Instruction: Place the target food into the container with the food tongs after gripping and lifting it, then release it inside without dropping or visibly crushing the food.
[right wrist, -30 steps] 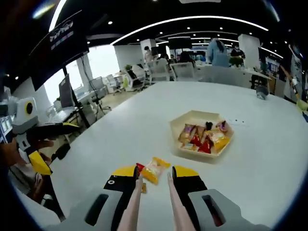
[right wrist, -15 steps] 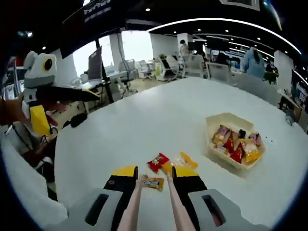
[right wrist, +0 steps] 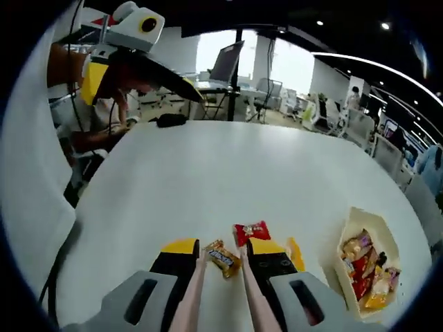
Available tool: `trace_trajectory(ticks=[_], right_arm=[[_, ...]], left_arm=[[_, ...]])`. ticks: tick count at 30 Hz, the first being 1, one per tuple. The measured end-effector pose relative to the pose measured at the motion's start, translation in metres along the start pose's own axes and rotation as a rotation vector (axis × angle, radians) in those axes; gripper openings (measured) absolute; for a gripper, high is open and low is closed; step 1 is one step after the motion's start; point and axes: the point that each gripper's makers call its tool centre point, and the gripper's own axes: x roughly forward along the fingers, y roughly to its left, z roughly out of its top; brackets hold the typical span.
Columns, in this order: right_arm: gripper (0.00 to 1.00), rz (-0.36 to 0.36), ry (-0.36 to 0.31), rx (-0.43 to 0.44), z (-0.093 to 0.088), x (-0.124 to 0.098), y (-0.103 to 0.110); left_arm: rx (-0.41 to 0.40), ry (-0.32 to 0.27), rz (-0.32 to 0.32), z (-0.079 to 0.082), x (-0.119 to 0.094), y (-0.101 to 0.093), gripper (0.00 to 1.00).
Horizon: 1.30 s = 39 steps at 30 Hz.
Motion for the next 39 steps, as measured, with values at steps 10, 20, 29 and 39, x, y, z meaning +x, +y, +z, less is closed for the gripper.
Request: trace_trajectory(ticks=[10, 20, 29, 39], right_arm=[[0.26, 0.181, -0.003, -0.083, -0.006, 0.012, 0.007], [0.27, 0.173, 0.032, -0.001, -0.014, 0.008, 0.007], [0.27, 0.109, 0.048, 0.162, -0.015, 0.007, 0.004], [0.25, 0.016, 0.006, 0.129, -0.010, 0.013, 0.001]], left_arm=[[-0.034, 0.010, 0.065, -0.001, -0.005, 0.002, 1.00], [-0.050, 0.004, 0.092, 0.002, 0.001, -0.001, 1.00], [-0.040, -0.010, 0.084, 0.007, 0.001, -0.004, 1.00], [-0.034, -0.019, 0.087, 0.006, -0.008, -0.002, 1.00]])
